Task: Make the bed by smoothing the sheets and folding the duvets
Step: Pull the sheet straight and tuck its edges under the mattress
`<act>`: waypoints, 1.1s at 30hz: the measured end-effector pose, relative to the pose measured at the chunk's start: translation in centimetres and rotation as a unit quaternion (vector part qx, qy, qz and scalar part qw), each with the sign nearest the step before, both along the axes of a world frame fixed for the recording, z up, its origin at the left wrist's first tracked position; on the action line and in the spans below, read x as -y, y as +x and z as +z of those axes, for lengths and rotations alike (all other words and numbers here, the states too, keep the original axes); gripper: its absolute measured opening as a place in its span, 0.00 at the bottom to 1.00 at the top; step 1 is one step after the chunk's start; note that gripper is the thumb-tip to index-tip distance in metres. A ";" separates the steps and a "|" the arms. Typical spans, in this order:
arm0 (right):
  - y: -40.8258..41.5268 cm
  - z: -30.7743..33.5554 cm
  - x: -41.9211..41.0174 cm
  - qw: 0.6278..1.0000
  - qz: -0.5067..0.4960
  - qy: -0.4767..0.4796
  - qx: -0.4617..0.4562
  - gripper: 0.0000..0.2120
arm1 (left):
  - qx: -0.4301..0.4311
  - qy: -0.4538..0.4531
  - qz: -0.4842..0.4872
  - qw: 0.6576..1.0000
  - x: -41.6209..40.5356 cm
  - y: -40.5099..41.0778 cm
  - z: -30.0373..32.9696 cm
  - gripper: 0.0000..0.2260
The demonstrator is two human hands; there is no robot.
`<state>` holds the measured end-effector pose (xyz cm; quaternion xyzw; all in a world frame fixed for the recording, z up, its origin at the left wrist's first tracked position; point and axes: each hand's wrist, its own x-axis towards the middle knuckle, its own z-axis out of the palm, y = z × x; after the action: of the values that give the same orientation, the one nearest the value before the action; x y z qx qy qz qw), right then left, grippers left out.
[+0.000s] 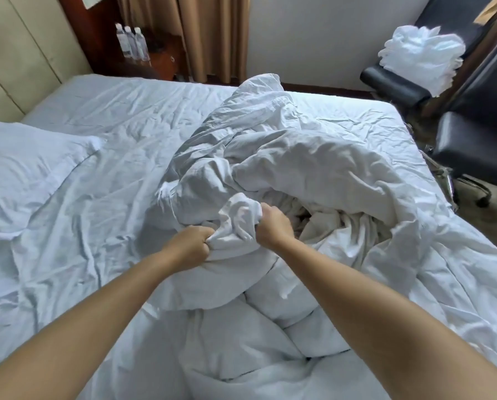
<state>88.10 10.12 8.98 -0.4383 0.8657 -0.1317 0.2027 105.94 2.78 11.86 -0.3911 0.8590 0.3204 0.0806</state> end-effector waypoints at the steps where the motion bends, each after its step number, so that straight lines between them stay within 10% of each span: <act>1: 2.4 1.3 1.0 0.998 0.008 -0.053 0.015 0.12 | -0.015 0.037 0.025 0.999 0.2 1.2 -0.1 0.11; 8: 11.2 1.8 -1.2 0.979 -0.046 -0.153 0.125 0.16 | -0.121 0.244 0.196 0.942 -3.8 7.8 1.2 0.17; 12: 14.0 0.9 -5.1 0.958 -0.137 -0.141 0.207 0.34 | -0.160 0.258 0.270 0.914 -5.5 7.5 0.1 0.17; 21: 17.9 -0.4 -11.8 0.987 -0.035 -0.020 0.153 0.37 | -0.099 0.267 0.325 0.902 -8.9 9.2 -4.1 0.36; 24: 19.2 -0.4 -14.3 0.985 -0.036 -0.026 0.166 0.42 | -0.113 0.305 0.313 0.892 -12.3 9.5 0.6 0.07; 33: 25.7 0.0 -13.6 0.970 -0.178 -0.108 0.124 0.61 | -0.219 0.326 0.292 0.872 -12.0 12.0 4.4 0.10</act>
<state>113.79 23.74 9.00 -0.2771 0.8784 -0.3119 0.2330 117.92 14.74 16.26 -0.4958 0.5478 0.6687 -0.0835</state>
